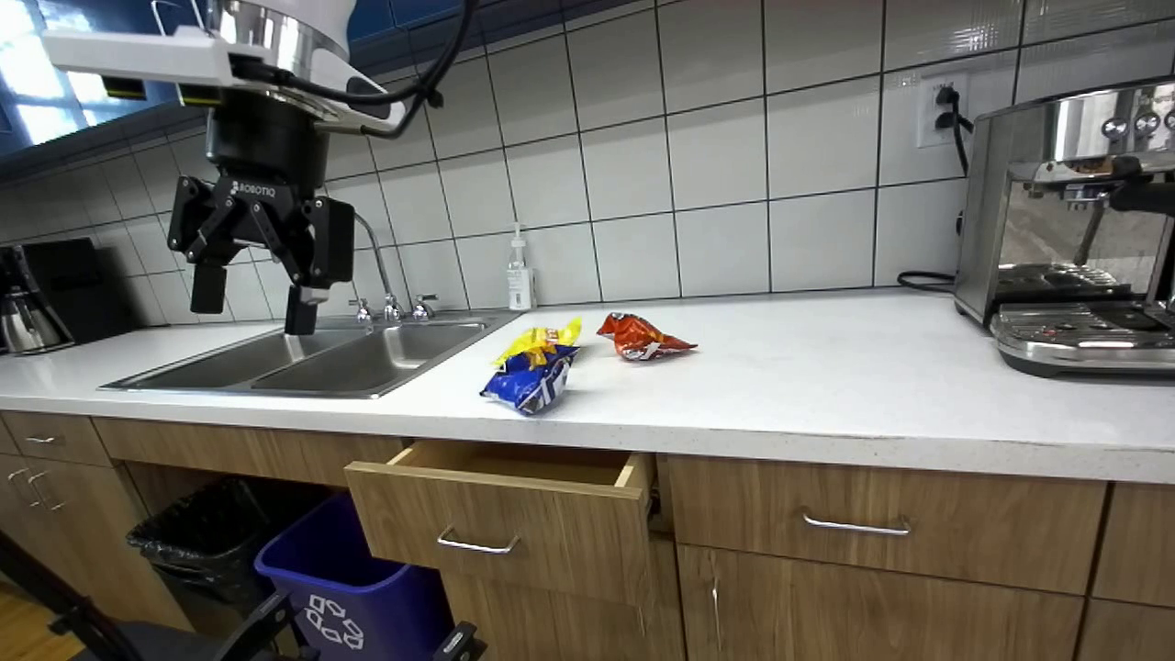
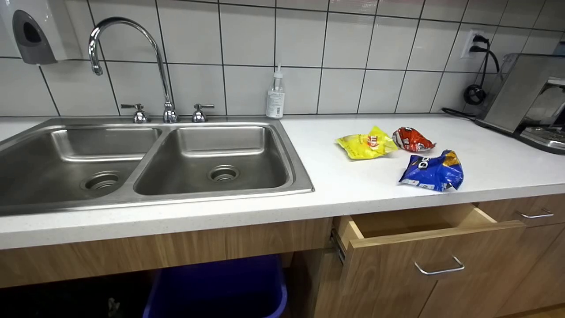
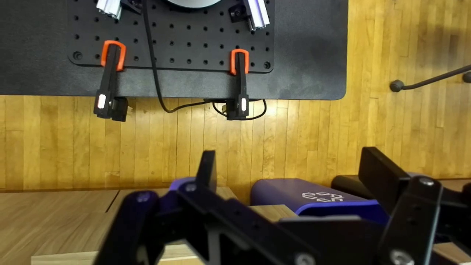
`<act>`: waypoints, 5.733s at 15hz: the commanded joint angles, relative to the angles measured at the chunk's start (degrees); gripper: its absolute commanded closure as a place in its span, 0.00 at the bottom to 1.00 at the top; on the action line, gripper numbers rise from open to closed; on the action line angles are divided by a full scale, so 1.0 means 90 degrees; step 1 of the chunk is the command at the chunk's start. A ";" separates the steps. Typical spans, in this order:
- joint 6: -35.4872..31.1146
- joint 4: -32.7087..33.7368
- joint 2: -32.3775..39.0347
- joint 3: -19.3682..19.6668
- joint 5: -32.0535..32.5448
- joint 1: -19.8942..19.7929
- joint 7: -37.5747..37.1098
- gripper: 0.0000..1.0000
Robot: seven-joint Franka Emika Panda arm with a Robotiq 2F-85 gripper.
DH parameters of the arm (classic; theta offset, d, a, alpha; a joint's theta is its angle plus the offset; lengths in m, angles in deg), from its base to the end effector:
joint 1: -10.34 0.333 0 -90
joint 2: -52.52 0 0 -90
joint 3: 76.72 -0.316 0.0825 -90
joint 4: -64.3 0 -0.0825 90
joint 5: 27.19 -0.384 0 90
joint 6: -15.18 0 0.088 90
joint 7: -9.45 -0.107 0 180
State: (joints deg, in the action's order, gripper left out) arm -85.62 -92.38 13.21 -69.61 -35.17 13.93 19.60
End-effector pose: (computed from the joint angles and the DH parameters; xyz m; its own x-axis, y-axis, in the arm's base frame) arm 0.2971 -0.0028 0.3992 0.9580 0.1371 -0.2517 0.0729 -0.9659 -0.2486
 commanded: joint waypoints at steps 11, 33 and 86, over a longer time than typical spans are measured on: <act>-0.1628 -0.0239 0.0631 -0.0321 0.0164 -0.0127 -0.0022 0.00; -0.4303 -0.0202 0.2576 -0.0399 0.0578 -0.0200 -0.0213 0.00; -0.7878 0.1128 0.6643 -0.0193 0.1213 -0.0121 -0.1006 0.00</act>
State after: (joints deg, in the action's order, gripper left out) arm -155.35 -83.29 71.40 -72.07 -25.63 12.54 12.45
